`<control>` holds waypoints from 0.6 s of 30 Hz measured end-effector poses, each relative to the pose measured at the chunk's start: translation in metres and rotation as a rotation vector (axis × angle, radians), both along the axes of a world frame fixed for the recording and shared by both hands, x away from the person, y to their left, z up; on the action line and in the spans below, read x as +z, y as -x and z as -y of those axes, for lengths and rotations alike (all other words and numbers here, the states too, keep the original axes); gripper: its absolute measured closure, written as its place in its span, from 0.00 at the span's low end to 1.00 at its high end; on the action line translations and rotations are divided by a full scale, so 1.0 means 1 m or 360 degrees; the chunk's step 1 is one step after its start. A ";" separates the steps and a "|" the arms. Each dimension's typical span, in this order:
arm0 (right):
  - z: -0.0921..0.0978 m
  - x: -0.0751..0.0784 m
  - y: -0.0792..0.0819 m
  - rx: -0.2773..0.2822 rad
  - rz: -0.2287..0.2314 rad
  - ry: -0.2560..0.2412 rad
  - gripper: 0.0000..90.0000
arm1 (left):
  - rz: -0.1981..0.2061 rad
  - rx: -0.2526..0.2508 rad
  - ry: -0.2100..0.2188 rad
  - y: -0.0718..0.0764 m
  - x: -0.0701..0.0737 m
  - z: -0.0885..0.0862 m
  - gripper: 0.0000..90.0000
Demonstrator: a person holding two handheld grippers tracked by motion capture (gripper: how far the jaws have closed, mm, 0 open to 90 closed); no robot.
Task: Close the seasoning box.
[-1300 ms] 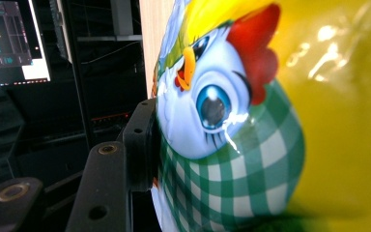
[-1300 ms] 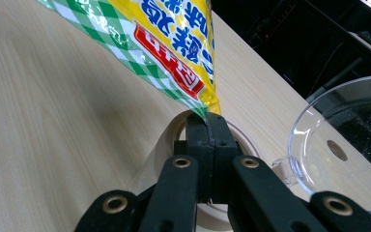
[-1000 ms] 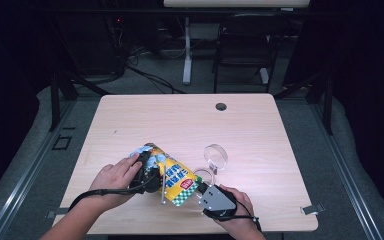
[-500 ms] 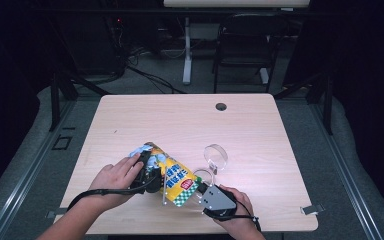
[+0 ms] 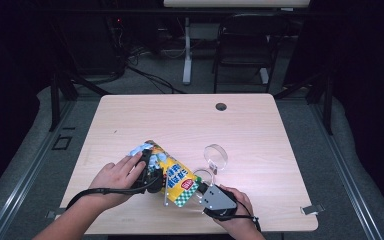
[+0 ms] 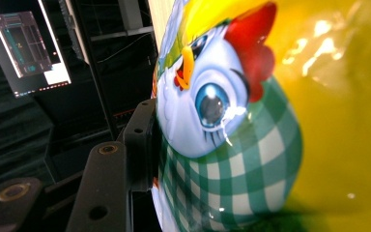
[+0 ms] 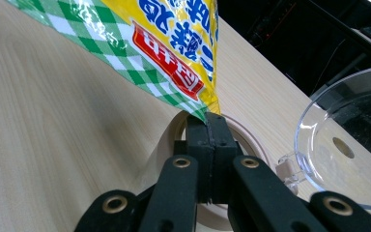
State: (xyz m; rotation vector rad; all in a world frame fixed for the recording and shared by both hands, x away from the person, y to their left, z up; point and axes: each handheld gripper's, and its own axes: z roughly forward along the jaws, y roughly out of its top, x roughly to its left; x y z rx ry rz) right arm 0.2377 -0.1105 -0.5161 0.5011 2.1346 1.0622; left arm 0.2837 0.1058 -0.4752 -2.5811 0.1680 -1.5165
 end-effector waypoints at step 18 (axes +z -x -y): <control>0.000 -0.002 0.000 -0.0023 0.0009 -0.0002 1.00 | 0.0057 -0.0057 -0.0097 -0.002 0.004 0.005 0.58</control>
